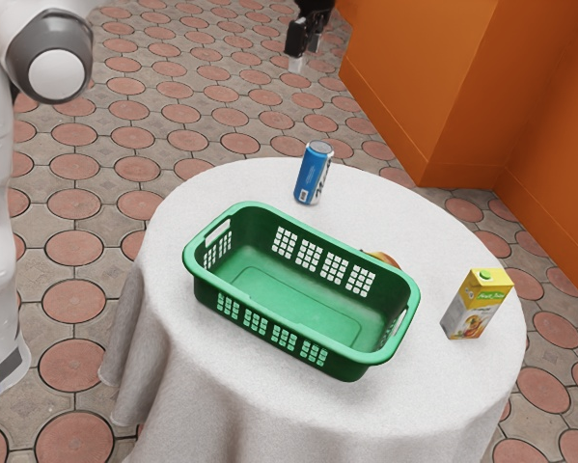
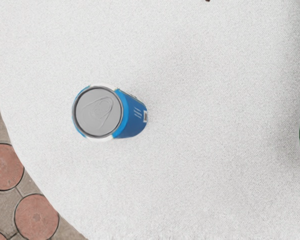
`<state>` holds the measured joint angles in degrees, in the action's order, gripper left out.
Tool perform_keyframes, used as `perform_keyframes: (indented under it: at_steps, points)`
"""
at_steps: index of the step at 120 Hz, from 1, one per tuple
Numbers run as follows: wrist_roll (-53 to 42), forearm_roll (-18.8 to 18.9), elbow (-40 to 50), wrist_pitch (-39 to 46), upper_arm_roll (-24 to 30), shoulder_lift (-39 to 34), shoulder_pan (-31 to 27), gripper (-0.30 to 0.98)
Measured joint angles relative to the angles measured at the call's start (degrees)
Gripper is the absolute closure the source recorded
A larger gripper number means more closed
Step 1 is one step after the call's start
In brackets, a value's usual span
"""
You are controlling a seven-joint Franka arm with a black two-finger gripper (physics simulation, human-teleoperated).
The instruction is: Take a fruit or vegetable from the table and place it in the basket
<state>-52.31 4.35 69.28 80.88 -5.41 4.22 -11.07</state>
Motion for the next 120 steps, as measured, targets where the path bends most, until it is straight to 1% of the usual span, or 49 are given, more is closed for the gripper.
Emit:
perform_keyframes:
  at_steps: [22,34,38,42,48,58,66,72,83,89,102,106,112,120]
  points:
    - [12.3,0.9,-0.3,-3.5,-0.1,0.5,0.6,0.02]
    - [17.6,0.6,-0.4,-4.5,-0.2,0.6,0.6,0.02]
    - [19.2,-0.1,-3.7,-5.3,-0.2,0.0,0.0,0.02]
    - [20.7,-0.4,-8.2,-6.1,0.3,-2.3,-0.6,0.02]
    - [22.6,-0.1,-11.4,-7.4,0.8,-4.1,-1.0,0.02]
    - [25.3,0.1,-12.4,-8.9,1.1,-3.5,-1.4,0.02]
    - [26.7,-0.1,-10.7,-9.8,1.1,-2.2,-1.0,0.02]
    - [25.8,-2.1,-10.0,-10.2,1.4,0.2,0.2,0.02]
    - [22.1,-4.4,-9.6,-10.5,2.0,2.2,9.0,0.02]
    - [19.0,-5.1,-9.5,-9.5,2.3,4.4,11.8,0.02]
    - [11.9,-5.8,-9.5,-6.4,2.0,8.1,11.1,0.02]
    - [9.8,-5.9,-9.3,-5.4,1.1,9.8,11.1,0.03]
    - [7.0,-6.1,-5.4,-1.6,-0.7,12.0,10.5,0.03]
    - [3.3,-6.2,-0.1,4.9,-1.7,13.4,8.0,0.03]
